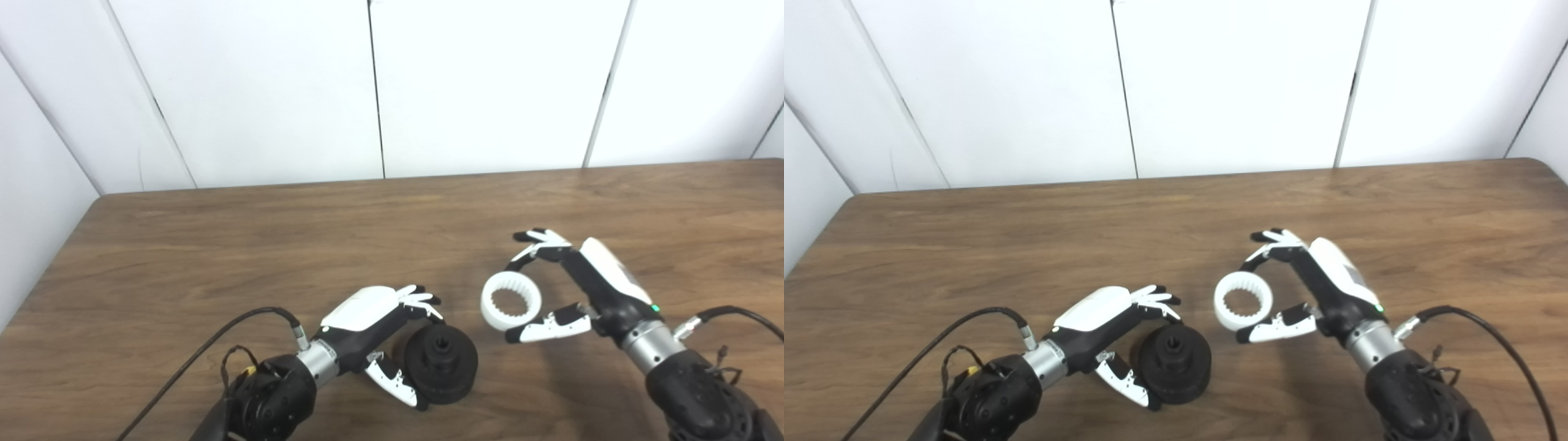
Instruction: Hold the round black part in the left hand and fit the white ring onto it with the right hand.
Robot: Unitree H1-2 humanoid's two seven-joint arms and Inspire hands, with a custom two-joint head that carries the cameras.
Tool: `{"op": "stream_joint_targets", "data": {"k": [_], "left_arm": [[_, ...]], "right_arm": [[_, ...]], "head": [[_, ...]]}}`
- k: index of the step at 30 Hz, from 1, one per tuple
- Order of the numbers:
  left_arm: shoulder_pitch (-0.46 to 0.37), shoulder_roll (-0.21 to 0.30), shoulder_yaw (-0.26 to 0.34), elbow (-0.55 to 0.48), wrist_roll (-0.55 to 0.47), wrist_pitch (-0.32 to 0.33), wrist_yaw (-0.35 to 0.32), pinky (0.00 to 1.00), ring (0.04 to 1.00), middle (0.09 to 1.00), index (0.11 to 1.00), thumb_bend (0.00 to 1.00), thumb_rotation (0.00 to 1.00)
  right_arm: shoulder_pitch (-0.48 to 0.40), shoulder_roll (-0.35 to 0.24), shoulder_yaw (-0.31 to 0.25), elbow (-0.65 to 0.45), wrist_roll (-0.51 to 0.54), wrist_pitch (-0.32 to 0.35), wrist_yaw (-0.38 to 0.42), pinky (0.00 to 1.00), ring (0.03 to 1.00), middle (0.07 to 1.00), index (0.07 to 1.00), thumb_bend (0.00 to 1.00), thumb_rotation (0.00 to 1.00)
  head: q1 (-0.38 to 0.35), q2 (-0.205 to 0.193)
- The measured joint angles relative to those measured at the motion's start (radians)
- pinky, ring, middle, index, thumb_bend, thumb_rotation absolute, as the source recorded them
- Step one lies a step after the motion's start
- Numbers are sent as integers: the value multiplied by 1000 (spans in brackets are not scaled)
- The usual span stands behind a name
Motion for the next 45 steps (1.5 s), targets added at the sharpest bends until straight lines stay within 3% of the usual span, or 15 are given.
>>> {"op": "stream_joint_targets", "data": {"k": [20,45], "left_arm": [[-1,-1,0,7,1,-4,5,887,987,928,706,926,208],[-2,-1,4,16,-1,-19,6,880,988,932,708,919,196]], "right_arm": [[-5,13,71,-38,-22,-1,45,889,976,885,491,521,167],[-51,33,88,-59,-38,-1,78,897,979,884,491,521,166]], "head": [[2,-8],[-11,-9]]}}
